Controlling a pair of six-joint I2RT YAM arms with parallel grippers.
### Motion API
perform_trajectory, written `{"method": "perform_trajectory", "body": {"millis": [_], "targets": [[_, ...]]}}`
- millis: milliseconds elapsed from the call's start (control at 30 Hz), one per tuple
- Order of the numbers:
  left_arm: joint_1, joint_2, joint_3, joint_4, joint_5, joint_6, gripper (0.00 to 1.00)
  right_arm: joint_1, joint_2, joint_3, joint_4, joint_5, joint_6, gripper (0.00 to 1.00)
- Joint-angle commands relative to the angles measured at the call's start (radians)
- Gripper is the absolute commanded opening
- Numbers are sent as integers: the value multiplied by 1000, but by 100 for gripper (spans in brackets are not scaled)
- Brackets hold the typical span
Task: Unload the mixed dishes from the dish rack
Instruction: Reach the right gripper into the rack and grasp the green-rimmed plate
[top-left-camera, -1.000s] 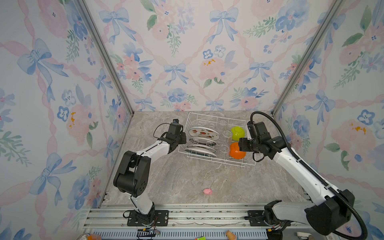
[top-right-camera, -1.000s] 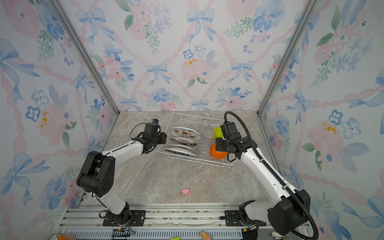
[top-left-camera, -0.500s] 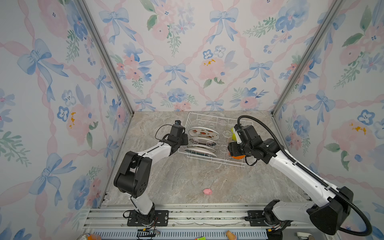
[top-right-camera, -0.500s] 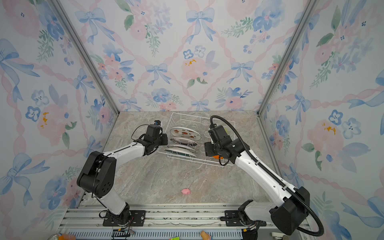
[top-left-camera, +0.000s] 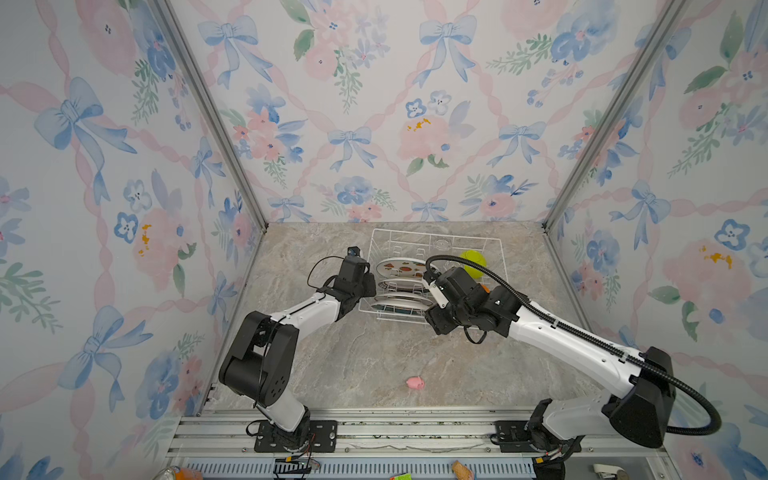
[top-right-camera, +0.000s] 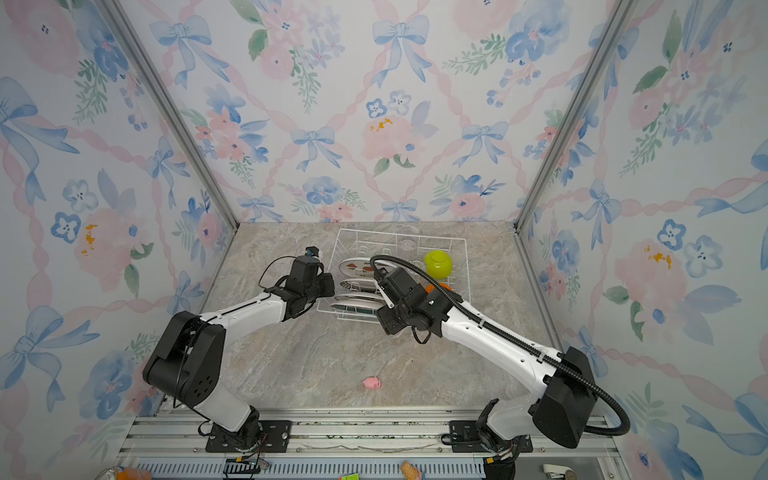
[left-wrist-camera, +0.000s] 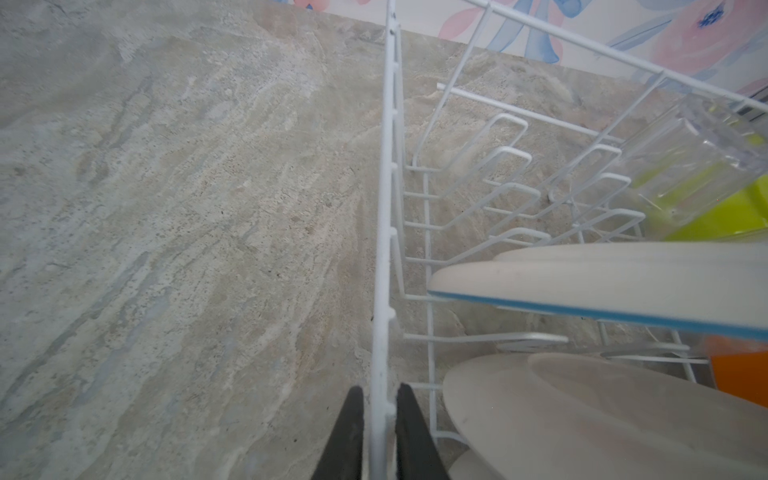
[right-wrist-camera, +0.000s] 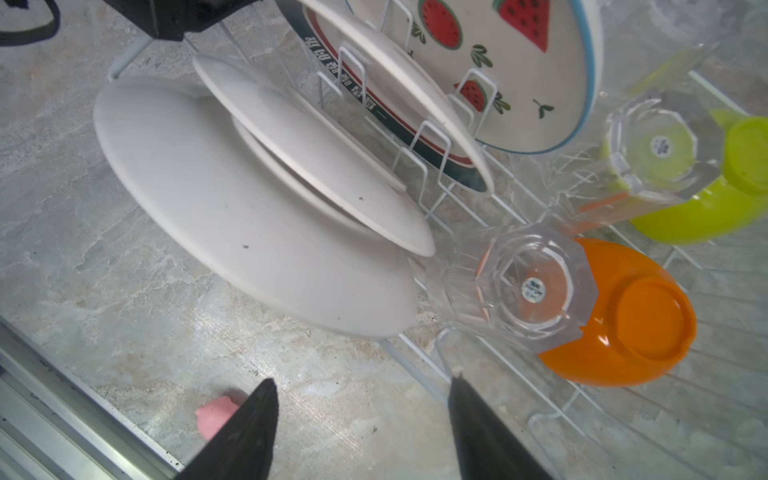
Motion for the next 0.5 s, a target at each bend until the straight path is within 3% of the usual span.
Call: {"method": "perform_trajectory", "body": {"millis": [0, 100, 200, 300, 400, 467], "targets": [[13, -72, -18, -142, -90, 2, 24, 17, 53, 59, 7, -27, -83, 67], [13, -134, -15, -167, -83, 10, 35, 18, 84, 83, 5, -20, -106, 67], [13, -188, -12, -200, -89, 10, 61, 17, 110, 109, -2, -6, -133, 67], [14, -235, -14, -221, -92, 8, 69, 16, 135, 131, -11, 0, -158, 67], [14, -277, -26, -222, -73, -6, 97, 7, 160, 146, -13, -5, -179, 66], [14, -304, -37, -222, -63, -14, 98, -2, 175, 158, -14, -20, -190, 64]]}}
